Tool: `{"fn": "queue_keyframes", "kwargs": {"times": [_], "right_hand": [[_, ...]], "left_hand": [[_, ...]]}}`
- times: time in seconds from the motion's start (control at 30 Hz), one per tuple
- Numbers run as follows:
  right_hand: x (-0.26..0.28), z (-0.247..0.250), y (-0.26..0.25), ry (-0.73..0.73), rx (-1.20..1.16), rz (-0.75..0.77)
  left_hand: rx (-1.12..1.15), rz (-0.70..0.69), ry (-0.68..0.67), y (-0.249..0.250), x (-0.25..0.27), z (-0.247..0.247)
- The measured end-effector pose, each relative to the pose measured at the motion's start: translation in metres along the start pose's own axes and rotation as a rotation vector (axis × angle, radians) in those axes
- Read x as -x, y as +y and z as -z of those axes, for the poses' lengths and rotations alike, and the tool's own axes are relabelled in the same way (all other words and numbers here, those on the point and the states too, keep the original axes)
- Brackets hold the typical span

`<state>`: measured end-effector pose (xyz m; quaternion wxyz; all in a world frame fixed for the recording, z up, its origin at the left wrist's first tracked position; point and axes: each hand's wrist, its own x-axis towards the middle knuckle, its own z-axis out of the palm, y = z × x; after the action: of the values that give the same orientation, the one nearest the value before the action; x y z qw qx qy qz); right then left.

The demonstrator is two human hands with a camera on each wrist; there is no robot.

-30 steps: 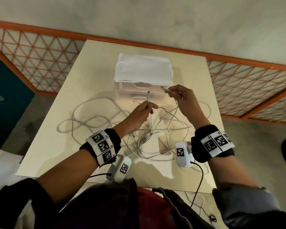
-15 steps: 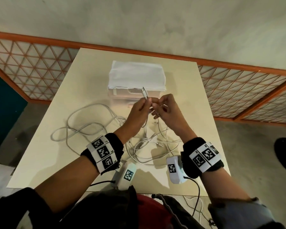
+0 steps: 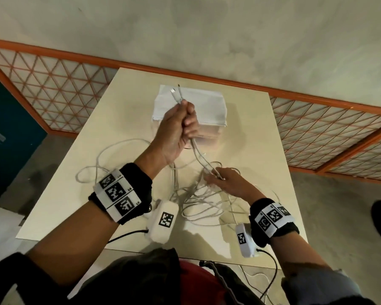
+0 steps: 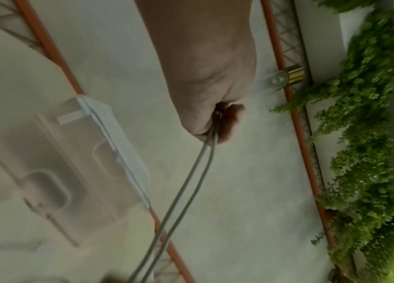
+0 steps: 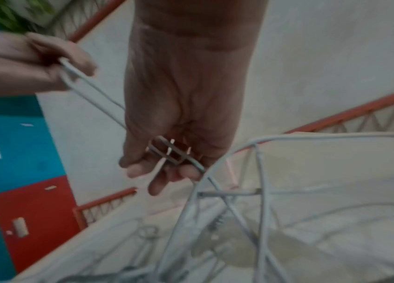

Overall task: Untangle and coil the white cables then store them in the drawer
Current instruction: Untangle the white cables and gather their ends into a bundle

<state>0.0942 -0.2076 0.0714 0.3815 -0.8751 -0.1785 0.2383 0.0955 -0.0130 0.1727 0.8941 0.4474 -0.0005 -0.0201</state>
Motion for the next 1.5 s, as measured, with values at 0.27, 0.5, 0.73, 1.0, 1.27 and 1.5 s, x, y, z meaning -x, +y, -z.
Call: {"fn": "queue_keyframes", "kwargs": {"times": [0.27,0.5,0.73,1.0,1.27,1.5], "right_hand": [[0.003,0.019,0.036,0.185,0.054,-0.042],[0.010,0.048,-0.033,0.101,0.010,0.146],[0.015,0.041,-0.025,0.070,-0.245,0.120],[0.013,0.020,0.026,-0.058,-0.049,-0.058],[0.022,0.051,0.016,0.204,-0.108,0.015],[0.017,0.056,-0.024,0.195,0.106,0.073]], "left_hand": [[-1.134,0.009,-0.214,-0.009,0.020,0.026],[-1.323,0.140,-0.309,-0.048,0.022,0.030],[-1.064,-0.240,-0.042,-0.017,0.014,0.026],[-0.854,-0.510,0.294,0.005,0.001,0.038],[-1.369,0.108,0.430,-0.028,0.002,0.098],[-1.070,0.011,0.133,-0.035,0.014,0.072]]}}
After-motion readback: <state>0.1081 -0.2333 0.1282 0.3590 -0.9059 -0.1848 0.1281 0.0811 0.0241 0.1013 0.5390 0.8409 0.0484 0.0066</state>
